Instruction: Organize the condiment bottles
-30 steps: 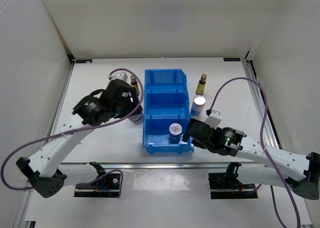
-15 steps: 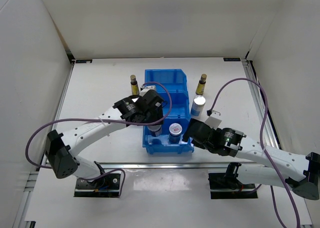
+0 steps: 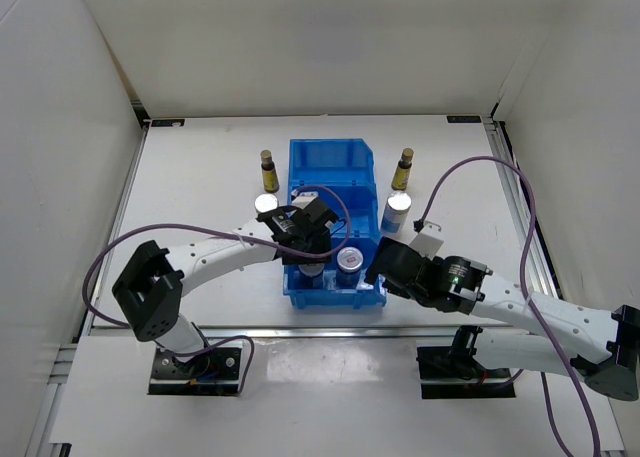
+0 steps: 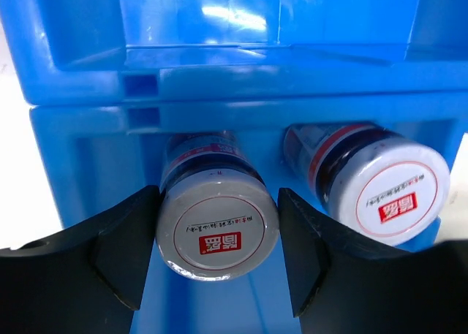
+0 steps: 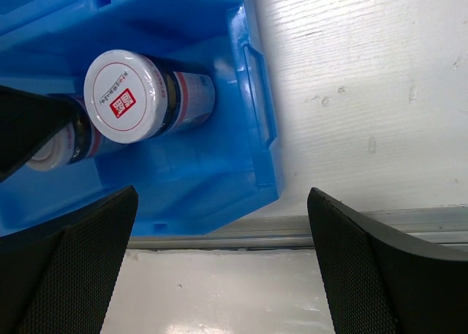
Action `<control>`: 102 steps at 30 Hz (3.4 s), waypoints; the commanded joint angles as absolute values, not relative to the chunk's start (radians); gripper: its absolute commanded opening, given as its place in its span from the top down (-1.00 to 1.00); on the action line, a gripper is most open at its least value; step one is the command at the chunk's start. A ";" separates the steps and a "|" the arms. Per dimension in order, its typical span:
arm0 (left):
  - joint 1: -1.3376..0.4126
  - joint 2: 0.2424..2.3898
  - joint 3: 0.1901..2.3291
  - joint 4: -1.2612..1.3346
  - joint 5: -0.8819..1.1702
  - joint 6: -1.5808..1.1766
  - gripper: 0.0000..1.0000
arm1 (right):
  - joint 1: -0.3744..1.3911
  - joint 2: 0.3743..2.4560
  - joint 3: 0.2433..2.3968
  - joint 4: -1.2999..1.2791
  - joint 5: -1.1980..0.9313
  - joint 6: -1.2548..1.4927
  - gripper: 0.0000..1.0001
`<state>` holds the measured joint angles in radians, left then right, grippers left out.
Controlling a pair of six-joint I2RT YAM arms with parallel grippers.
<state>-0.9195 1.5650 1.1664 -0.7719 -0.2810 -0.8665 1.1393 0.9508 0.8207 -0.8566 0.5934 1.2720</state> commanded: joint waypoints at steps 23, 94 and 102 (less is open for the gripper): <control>-0.761 0.991 1.228 -0.917 -0.587 -0.606 -1.00 | 0.471 1.491 1.532 -0.966 0.243 0.416 -1.00; -0.466 1.359 1.301 -0.690 -0.215 -0.397 -1.00 | 0.673 1.284 1.478 -0.945 0.269 0.446 -0.98; -0.423 1.520 1.342 -0.690 -0.141 -0.408 -0.97 | 0.683 0.960 1.169 -0.891 0.173 0.511 -0.98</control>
<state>-0.4332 1.5261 1.3258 -0.6815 -0.1970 -0.4076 0.6765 1.0134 1.2049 -0.9260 0.2085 0.4801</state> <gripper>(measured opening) 0.993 0.992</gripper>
